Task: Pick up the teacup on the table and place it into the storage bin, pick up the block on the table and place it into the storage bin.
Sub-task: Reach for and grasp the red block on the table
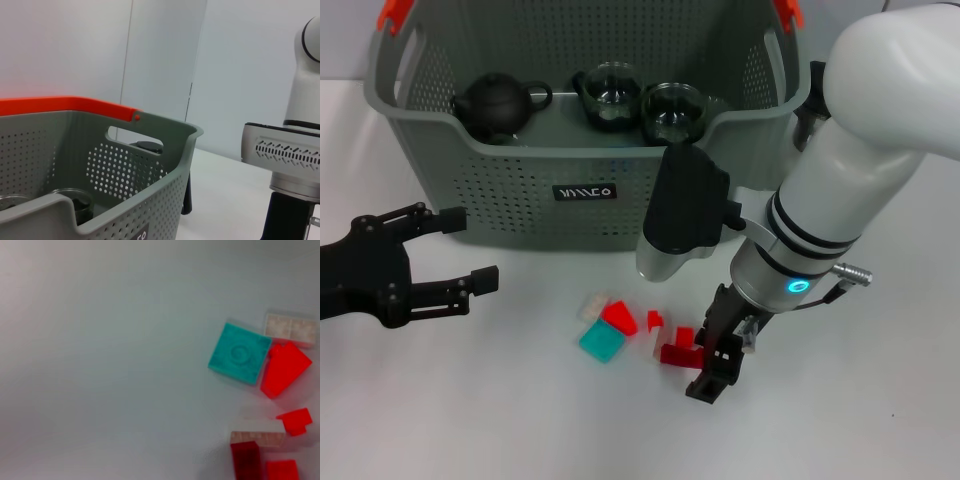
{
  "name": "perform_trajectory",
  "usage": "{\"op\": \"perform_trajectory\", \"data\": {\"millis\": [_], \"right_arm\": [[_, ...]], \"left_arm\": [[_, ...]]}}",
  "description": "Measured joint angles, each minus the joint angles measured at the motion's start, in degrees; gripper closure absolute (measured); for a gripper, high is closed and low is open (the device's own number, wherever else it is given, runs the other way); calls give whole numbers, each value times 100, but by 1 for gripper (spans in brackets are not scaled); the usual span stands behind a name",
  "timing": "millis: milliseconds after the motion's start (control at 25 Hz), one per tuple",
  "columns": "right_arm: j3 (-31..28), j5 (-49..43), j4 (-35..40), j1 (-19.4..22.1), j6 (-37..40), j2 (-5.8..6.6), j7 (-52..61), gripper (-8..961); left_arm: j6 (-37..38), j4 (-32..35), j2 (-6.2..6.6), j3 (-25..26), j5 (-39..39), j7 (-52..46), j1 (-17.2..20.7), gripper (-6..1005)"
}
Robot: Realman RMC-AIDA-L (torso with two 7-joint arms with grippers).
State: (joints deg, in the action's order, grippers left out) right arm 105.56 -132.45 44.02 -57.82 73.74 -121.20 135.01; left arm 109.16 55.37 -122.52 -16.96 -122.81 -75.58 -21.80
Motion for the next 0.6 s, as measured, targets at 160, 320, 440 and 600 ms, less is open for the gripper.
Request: {"op": "perform_trajectory", "data": {"millis": [160, 320, 440, 600], "right_arm": [[0, -17, -10, -1, -31, 0, 24, 219], [9, -37, -12, -1, -86, 0, 53, 323], [54, -55, -32, -1, -144, 6, 101, 434], [182, -62, -117, -50, -229, 8, 125, 436]], "left_arm": [[0, 0, 0, 8, 3, 0, 0, 111], [0, 0, 0, 9, 3, 0, 0, 112], [0, 0, 0, 9, 3, 0, 0, 112], [0, 0, 0, 9, 3, -1, 0, 111]]}}
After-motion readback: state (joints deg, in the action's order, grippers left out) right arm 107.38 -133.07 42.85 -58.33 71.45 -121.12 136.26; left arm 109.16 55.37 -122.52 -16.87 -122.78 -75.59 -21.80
